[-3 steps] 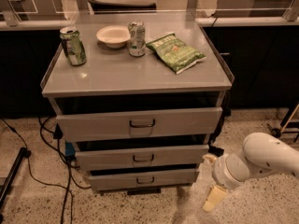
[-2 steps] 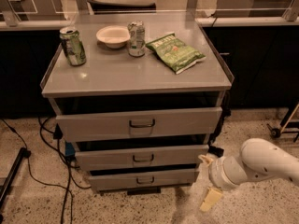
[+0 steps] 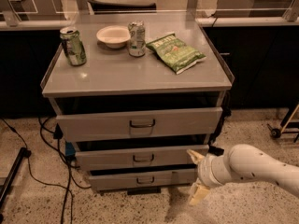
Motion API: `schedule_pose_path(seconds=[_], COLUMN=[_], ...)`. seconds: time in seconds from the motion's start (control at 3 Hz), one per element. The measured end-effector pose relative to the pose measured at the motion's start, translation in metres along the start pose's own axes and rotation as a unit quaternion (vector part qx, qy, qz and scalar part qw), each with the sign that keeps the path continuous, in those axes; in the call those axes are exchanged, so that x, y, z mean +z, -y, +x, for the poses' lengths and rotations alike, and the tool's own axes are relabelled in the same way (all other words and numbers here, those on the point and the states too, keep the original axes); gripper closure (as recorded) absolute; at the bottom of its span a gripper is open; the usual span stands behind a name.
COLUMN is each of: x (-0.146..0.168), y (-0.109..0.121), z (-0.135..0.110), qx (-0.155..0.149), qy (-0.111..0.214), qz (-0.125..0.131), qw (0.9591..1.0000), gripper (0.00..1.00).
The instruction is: Open middle drawer
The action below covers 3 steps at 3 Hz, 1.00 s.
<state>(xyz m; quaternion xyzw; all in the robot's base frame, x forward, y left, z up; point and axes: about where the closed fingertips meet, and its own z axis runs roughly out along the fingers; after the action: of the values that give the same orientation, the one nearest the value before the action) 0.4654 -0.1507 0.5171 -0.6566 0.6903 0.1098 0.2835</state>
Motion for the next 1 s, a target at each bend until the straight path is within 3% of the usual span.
schedule_pose_path(seconds=[0.33, 1.0], x=[0.018, 0.055], y=[0.012, 0.041], z=[-0.005, -0.006], qx=[-0.020, -0.030], qy=[-0.006, -0.029], qz=[0.015, 0.020], qw=[0.9997, 0.9989], gripper=[0.00, 0.00])
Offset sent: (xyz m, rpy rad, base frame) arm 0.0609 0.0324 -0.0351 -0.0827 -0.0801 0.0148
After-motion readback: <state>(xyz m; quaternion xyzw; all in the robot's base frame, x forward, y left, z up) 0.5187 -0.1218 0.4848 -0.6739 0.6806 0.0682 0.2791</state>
